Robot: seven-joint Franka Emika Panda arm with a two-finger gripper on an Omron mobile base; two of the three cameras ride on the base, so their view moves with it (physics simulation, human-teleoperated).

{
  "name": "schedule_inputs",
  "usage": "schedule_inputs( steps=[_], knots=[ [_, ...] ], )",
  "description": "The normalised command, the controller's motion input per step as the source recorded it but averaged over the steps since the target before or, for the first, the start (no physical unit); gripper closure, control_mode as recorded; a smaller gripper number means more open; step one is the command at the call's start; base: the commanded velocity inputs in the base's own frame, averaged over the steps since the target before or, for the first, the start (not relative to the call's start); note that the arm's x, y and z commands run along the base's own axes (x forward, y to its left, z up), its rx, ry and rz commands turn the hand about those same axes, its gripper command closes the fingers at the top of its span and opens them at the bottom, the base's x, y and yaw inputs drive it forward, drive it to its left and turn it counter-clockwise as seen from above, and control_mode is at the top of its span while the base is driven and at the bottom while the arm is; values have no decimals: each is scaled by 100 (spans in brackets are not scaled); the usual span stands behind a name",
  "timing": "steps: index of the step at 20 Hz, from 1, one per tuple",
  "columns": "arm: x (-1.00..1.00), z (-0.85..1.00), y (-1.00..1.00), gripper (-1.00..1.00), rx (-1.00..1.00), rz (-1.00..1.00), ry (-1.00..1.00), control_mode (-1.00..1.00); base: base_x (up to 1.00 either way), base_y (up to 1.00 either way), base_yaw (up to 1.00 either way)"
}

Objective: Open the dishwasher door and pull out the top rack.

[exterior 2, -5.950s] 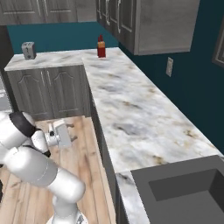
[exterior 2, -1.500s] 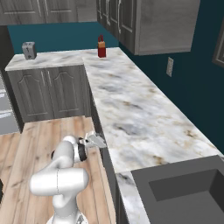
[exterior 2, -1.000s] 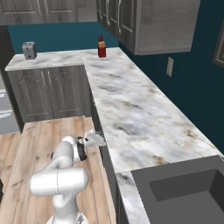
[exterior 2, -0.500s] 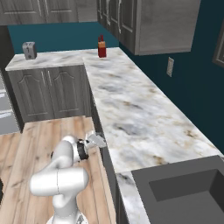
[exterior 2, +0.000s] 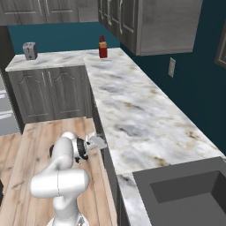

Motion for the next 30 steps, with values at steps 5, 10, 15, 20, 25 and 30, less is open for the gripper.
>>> schedule_inputs(
  steps=[5, 10, 15, 20, 25, 30],
  knots=[
    [0, 18, 0, -100, 16, 15, 4, -100, 0, 0, 0],
    [0, 13, 0, -100, 12, 13, 2, -100, 0, 0, 0],
    [4, 10, -5, -100, 7, 8, 0, -100, 0, 0, 0],
    [3, 10, -10, -100, 0, 3, 0, -100, 0, 0, 0],
    [28, 0, -12, -100, 0, 2, 0, -100, 0, 0, 0],
    [36, 0, -19, -100, 0, 2, 0, -100, 0, 0, 0]
  ],
)
